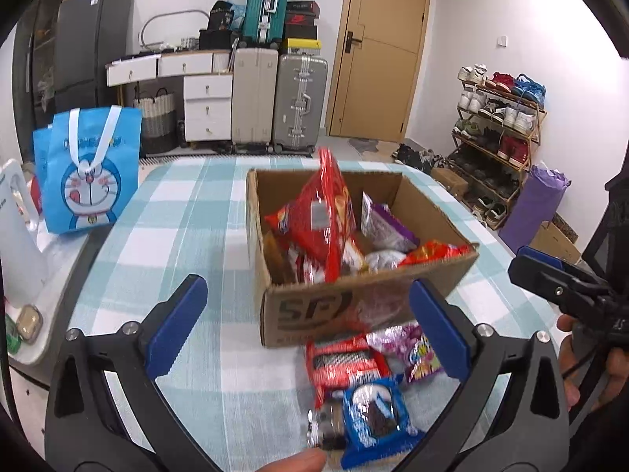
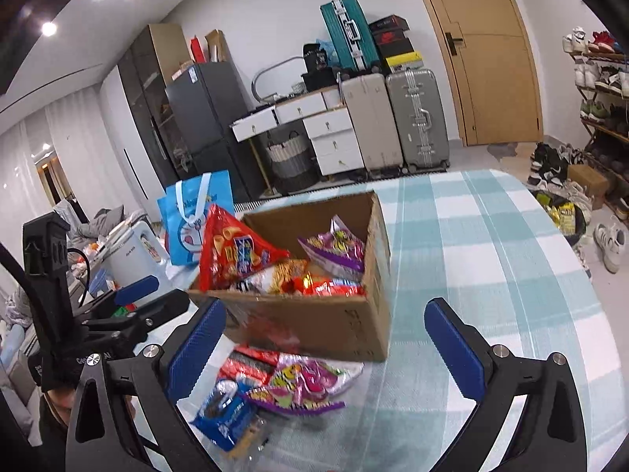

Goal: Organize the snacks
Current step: 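Move the left tool to the blue Oreo packet while the right tool approaches another purple candy bag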

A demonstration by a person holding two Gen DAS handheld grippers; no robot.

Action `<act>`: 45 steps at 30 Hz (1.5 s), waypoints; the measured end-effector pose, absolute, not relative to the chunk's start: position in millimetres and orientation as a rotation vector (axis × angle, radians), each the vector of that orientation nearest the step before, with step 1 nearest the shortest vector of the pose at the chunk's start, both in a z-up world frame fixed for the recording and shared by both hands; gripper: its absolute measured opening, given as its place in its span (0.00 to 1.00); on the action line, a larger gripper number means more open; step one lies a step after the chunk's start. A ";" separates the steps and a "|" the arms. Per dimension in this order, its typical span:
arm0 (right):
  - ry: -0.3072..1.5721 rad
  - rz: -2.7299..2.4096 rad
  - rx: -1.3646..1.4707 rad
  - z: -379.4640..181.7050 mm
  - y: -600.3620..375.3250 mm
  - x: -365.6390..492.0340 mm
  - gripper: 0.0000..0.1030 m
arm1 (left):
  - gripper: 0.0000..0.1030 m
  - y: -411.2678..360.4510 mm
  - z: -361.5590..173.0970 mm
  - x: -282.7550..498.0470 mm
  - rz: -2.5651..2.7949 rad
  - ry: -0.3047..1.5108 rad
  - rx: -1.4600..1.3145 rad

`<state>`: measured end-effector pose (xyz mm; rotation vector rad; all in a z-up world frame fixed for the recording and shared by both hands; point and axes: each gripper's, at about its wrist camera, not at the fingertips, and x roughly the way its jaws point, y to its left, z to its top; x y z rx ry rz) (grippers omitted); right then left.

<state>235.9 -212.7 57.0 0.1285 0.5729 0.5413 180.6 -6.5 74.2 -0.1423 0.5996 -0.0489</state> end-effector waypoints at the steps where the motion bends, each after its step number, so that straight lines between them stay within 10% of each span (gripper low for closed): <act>1: 0.577 0.539 0.120 54.5 -213.5 234.0 0.99 | 1.00 -5.8 72.2 177.1 -0.052 0.605 -0.145; 45: 0.893 0.512 -0.063 -31.7 -165.6 255.0 0.99 | 1.00 -8.8 8.2 181.6 -0.012 0.792 -0.101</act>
